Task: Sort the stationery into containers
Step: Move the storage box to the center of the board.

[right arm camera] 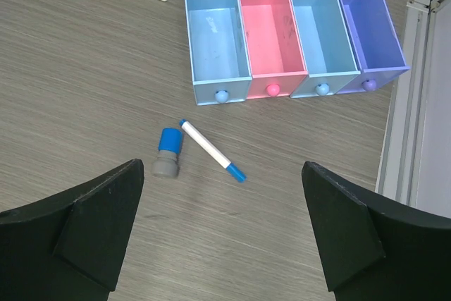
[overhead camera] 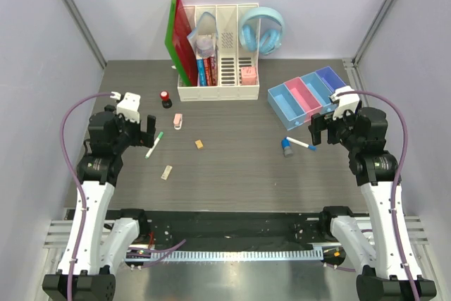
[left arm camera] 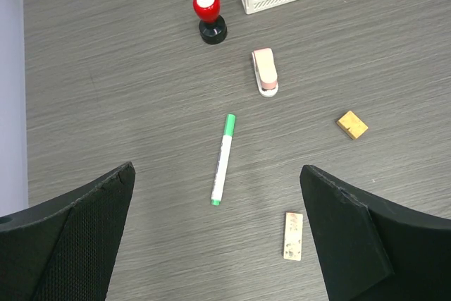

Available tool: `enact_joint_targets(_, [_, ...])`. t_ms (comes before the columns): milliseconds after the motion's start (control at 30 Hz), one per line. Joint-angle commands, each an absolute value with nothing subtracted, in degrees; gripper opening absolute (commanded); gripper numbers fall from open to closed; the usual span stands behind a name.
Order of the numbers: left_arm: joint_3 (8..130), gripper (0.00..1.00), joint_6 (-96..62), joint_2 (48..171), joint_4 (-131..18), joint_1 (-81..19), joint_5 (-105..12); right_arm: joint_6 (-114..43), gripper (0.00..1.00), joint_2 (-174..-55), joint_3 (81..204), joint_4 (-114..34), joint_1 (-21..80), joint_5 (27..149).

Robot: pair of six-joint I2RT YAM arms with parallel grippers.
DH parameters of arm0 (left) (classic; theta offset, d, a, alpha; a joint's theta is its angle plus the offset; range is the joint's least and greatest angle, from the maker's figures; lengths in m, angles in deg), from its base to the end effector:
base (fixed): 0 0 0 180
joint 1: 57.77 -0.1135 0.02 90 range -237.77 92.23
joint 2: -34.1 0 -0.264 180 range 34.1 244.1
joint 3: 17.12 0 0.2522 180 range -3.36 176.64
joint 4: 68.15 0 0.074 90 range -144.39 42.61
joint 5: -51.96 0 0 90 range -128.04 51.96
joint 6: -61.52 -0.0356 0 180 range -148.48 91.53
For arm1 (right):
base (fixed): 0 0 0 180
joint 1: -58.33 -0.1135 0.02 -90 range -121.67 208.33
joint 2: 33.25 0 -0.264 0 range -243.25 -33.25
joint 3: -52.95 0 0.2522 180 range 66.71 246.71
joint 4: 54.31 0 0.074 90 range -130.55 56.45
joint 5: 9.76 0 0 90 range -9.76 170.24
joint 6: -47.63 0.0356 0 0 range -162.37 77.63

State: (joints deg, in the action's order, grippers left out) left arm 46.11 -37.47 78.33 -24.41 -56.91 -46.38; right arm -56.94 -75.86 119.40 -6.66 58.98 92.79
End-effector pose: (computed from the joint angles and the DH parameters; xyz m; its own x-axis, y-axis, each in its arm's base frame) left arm 0.1684 -0.0077 0.3340 -0.3904 0.1605 -0.9065 0.2102 0.9742 0.0820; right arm 0.1560 0.0060 0.3503 -0.3435 -0.2417 -0.9075 -0.2832 0.9480 -0.1453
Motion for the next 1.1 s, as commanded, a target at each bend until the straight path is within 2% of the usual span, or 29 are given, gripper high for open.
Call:
enact_joint_targets(0, [46.1, 1.00, -36.6, 78.6, -24.9, -57.3, -46.4, -55.7, 1.00, -75.0, 120.4, -8.7, 58.9, 93.7])
enact_joint_targets(167, [45.5, 1.00, -36.5, 78.1, -26.6, -57.3, -46.1, -57.6, 1.00, -79.3, 121.9, -8.9, 58.9, 93.5])
enact_joint_targets(467, [48.4, 1.00, -38.0, 85.5, -28.4, -57.3, -45.7, -58.4, 0.98, -100.8, 130.9, -16.4, 58.9, 84.0])
enact_joint_targets(700, [46.4, 1.00, -37.0, 87.7, -35.9, -57.3, -45.6, -55.4, 0.96, -117.2, 140.5, -23.1, 59.0, 85.9])
enact_joint_targets(900, [46.0, 1.00, -37.0, 89.7, -36.4, -57.3, -45.7, -50.1, 0.86, -130.1, 149.3, -24.1, 59.0, 89.2])
enact_joint_targets(933, [45.7, 1.00, -37.3, 89.6, -36.4, -57.3, -45.7, -50.0, 0.81, -131.7, 151.0, -24.1, 59.0, 89.0])
enact_joint_targets(1033, [44.4, 1.00, -38.1, 88.6, -36.5, -57.3, -45.2, -49.8, 0.79, -137.0, 154.2, -24.3, 59.0, 87.5])
enact_joint_targets(1067, [44.1, 1.00, -38.5, 88.2, -36.5, -57.3, -45.2, -49.9, 0.74, -138.1, 155.0, -24.3, 59.0, 86.9])
